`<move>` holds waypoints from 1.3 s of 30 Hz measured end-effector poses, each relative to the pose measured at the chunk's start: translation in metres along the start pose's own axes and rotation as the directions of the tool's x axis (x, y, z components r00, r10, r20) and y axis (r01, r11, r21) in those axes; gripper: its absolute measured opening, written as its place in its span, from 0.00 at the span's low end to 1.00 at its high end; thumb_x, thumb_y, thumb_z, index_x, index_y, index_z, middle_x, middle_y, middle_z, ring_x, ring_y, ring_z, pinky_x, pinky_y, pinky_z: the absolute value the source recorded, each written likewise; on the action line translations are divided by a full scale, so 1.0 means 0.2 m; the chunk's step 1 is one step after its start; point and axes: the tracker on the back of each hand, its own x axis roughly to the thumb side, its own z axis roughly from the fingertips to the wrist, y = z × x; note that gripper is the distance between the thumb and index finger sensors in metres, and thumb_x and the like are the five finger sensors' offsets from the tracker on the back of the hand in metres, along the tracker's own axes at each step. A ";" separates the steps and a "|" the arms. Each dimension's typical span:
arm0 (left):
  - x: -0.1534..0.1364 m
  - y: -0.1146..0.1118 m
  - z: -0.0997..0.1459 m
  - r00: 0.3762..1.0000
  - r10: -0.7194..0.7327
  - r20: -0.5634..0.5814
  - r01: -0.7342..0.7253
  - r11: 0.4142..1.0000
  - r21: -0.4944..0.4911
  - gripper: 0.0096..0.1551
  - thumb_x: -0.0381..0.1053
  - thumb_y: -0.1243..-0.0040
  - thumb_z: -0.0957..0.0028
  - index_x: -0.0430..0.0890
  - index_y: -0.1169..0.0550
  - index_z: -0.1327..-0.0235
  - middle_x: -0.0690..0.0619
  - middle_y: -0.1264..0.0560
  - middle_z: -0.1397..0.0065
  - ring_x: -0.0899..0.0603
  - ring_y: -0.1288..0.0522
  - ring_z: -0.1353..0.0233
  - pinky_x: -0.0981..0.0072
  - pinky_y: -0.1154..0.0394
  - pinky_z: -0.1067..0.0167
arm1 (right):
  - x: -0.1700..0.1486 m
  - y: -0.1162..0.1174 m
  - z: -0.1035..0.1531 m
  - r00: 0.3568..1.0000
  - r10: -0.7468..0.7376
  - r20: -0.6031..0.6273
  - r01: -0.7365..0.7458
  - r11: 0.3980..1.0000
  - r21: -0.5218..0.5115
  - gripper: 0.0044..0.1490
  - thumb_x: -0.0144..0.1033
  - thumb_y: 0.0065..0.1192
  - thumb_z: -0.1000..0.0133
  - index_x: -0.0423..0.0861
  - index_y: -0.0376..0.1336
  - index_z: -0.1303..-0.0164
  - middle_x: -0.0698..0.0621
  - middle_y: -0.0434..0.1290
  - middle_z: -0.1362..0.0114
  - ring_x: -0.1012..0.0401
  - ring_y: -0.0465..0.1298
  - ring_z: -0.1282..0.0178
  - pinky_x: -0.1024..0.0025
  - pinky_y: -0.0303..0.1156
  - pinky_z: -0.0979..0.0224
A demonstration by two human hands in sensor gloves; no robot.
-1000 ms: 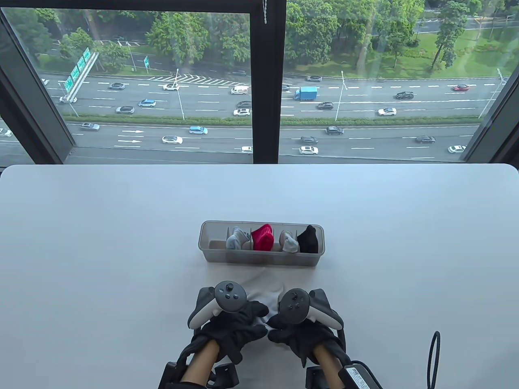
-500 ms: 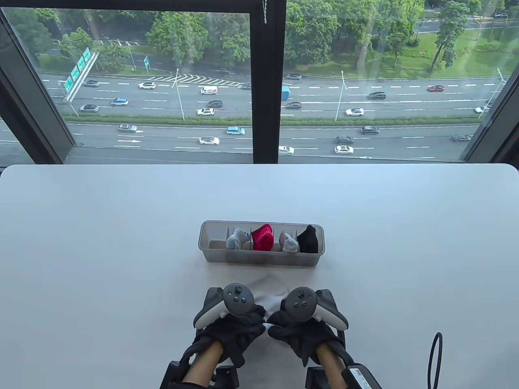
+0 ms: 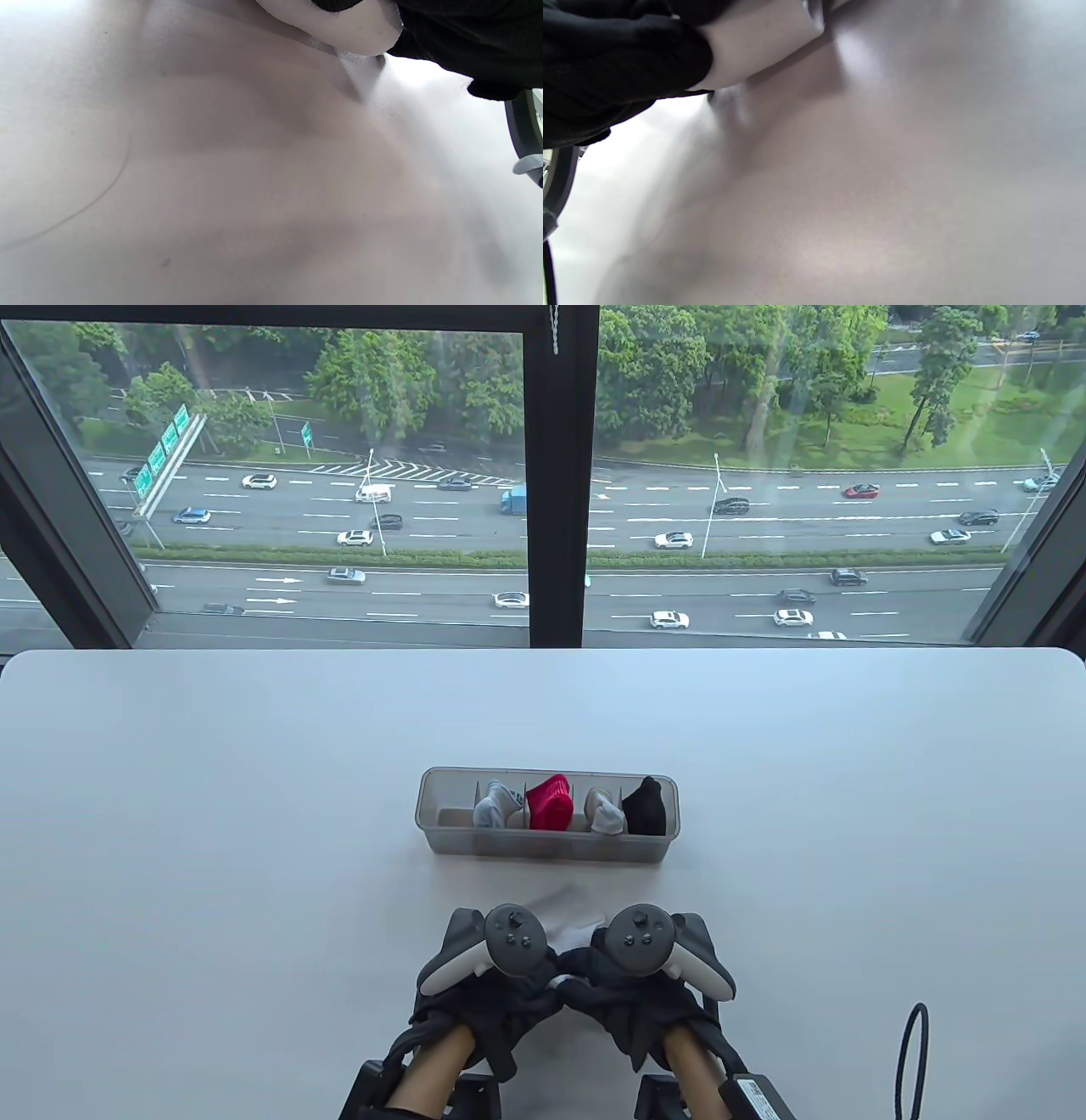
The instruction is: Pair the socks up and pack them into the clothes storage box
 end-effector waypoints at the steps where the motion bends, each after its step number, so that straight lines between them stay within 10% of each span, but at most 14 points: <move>1: 0.00 0.00 0.00 1.000 0.000 0.002 0.000 1.000 0.002 0.25 0.50 0.57 0.39 0.40 0.37 0.33 0.51 0.55 0.15 0.38 0.62 0.14 0.33 0.60 0.23 | 0.00 0.00 0.00 1.000 -0.001 0.007 0.001 1.000 -0.007 0.27 0.44 0.41 0.33 0.46 0.55 0.25 0.31 0.32 0.14 0.35 0.24 0.21 0.28 0.29 0.29; 10: 0.06 -0.01 0.01 0.996 -0.083 0.027 0.079 0.988 0.134 0.28 0.49 0.52 0.39 0.45 0.41 0.28 0.49 0.55 0.14 0.34 0.55 0.15 0.31 0.55 0.22 | -0.03 -0.02 0.01 0.995 -0.096 0.004 0.096 0.995 -0.016 0.27 0.41 0.38 0.31 0.37 0.63 0.35 0.30 0.36 0.15 0.35 0.27 0.21 0.28 0.30 0.29; 16: 0.04 0.01 0.02 0.998 -0.033 0.045 0.028 0.994 0.104 0.26 0.48 0.60 0.39 0.35 0.38 0.33 0.44 0.53 0.16 0.31 0.53 0.16 0.31 0.51 0.23 | -0.01 -0.03 0.03 0.990 -0.123 0.076 0.124 0.992 -0.015 0.41 0.52 0.43 0.35 0.41 0.46 0.16 0.30 0.34 0.14 0.35 0.26 0.21 0.30 0.32 0.25; 23: 0.04 0.02 0.02 0.999 -0.024 0.046 0.018 0.992 0.127 0.28 0.51 0.49 0.44 0.37 0.37 0.39 0.42 0.53 0.17 0.30 0.51 0.18 0.32 0.50 0.23 | 0.03 -0.04 0.04 0.997 -0.012 0.073 0.020 0.994 -0.109 0.31 0.46 0.41 0.36 0.40 0.62 0.32 0.34 0.42 0.14 0.37 0.32 0.17 0.31 0.35 0.23; 27: 0.05 0.03 0.05 0.997 -0.036 0.063 0.022 0.978 0.209 0.34 0.49 0.46 0.42 0.46 0.44 0.25 0.43 0.55 0.15 0.30 0.52 0.16 0.31 0.48 0.23 | 0.00 -0.04 0.04 0.995 -0.067 0.078 0.074 0.993 -0.094 0.31 0.45 0.38 0.35 0.39 0.64 0.35 0.34 0.44 0.14 0.37 0.33 0.18 0.30 0.36 0.24; 33: 0.06 0.04 0.05 0.997 -0.033 0.064 0.019 0.976 0.219 0.28 0.50 0.55 0.42 0.34 0.34 0.37 0.40 0.45 0.18 0.28 0.45 0.19 0.32 0.42 0.26 | 0.00 -0.05 0.05 0.988 -0.123 0.093 0.132 0.987 -0.095 0.40 0.54 0.40 0.36 0.42 0.48 0.19 0.31 0.38 0.14 0.35 0.30 0.19 0.29 0.34 0.25; 39: 0.08 0.04 0.06 0.996 -0.064 0.066 0.046 0.970 0.240 0.26 0.51 0.43 0.46 0.36 0.32 0.43 0.41 0.46 0.18 0.29 0.45 0.19 0.32 0.43 0.25 | 0.02 -0.07 0.06 0.987 -0.096 0.130 0.114 0.984 -0.138 0.30 0.46 0.39 0.34 0.41 0.60 0.31 0.35 0.44 0.14 0.38 0.34 0.16 0.31 0.36 0.23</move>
